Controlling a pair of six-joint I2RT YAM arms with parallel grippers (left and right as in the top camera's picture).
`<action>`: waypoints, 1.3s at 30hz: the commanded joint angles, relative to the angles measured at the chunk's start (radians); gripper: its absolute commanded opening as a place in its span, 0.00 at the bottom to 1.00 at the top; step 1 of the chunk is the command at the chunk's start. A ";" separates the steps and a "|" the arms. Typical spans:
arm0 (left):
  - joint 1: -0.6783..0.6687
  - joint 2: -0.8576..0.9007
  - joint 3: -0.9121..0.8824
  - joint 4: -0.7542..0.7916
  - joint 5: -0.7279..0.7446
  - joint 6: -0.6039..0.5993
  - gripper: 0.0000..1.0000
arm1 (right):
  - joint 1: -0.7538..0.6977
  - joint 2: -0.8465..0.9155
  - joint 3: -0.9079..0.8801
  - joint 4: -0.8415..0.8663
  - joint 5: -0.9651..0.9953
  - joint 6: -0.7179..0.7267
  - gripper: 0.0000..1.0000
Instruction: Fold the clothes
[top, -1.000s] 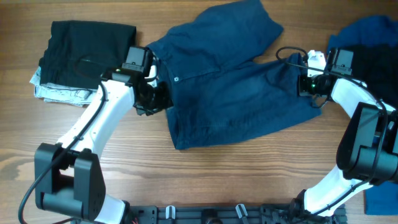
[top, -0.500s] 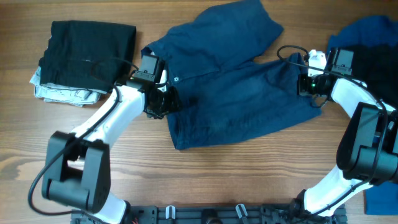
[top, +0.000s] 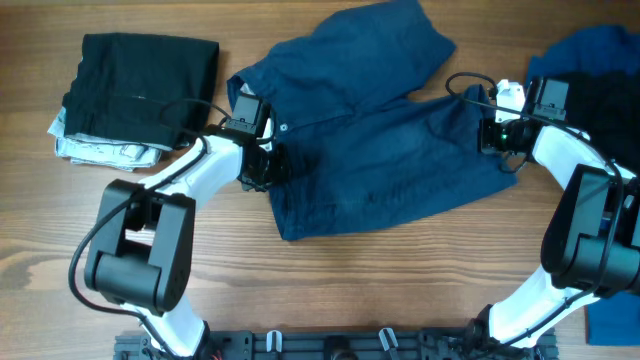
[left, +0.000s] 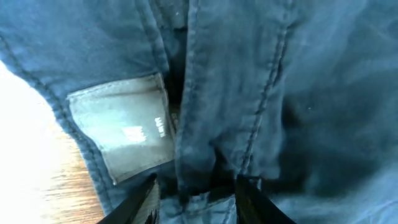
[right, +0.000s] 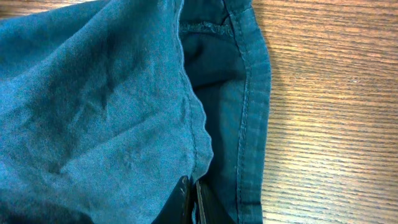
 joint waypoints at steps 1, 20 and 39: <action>-0.001 0.027 -0.010 0.002 0.011 -0.016 0.35 | -0.003 0.006 -0.008 0.006 0.005 0.016 0.04; 0.032 -0.180 -0.009 -0.117 0.073 -0.014 0.04 | -0.003 -0.012 -0.006 0.012 -0.033 0.026 0.05; 0.034 -0.188 -0.010 -0.224 -0.074 -0.015 0.04 | -0.003 -0.107 -0.007 -0.080 0.170 -0.008 0.04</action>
